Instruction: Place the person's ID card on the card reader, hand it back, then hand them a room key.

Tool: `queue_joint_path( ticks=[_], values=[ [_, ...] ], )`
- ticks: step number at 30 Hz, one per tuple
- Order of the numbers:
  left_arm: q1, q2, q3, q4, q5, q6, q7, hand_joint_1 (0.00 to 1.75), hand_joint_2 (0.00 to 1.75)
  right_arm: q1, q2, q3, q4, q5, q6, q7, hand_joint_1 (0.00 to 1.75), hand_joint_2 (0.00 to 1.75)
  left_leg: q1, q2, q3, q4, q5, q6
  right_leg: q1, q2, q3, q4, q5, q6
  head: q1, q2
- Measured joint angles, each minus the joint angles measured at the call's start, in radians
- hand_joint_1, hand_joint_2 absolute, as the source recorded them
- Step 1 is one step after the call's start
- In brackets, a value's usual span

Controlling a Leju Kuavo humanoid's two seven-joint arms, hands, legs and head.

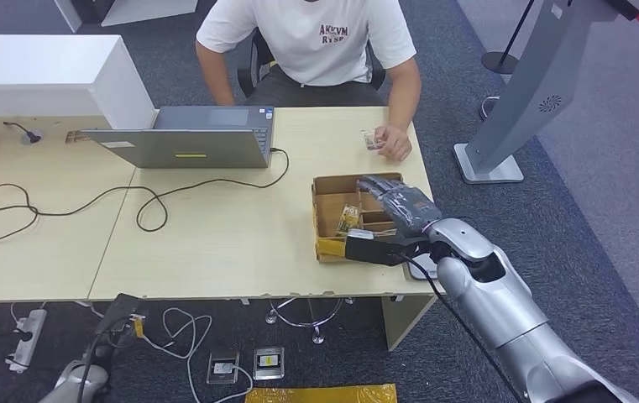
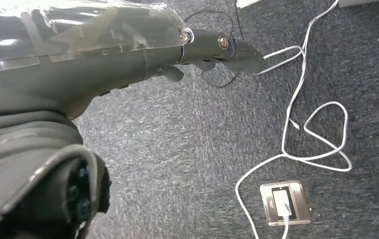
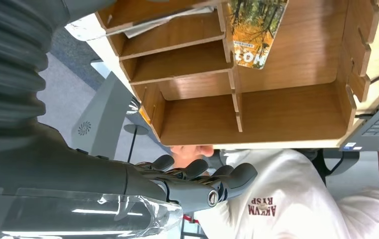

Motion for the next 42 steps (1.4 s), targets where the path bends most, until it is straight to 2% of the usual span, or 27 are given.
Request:
queue_joint_path(
  ticks=[9, 42],
  values=[
    [-0.011, 0.031, 0.000, -0.001, -0.042, -0.021, 0.004, 0.00, 0.00, 0.001, 0.000, -0.001, 0.005, 0.007, 0.015, 0.002, 0.00, 1.75, 0.001, 0.003, -0.015, 0.000, 0.010, -0.004, 0.001, 0.004, -0.017, 0.001, 0.011, -0.005, 0.000, 0.000],
    [-0.012, 0.030, 0.007, -0.001, -0.044, -0.017, 0.010, 0.00, 0.00, 0.004, 0.007, -0.011, 0.014, 0.017, 0.012, -0.032, 0.00, 1.75, 0.001, 0.004, -0.021, 0.000, 0.013, -0.005, 0.002, 0.005, -0.023, 0.002, 0.014, -0.006, 0.000, 0.000]
  ],
)
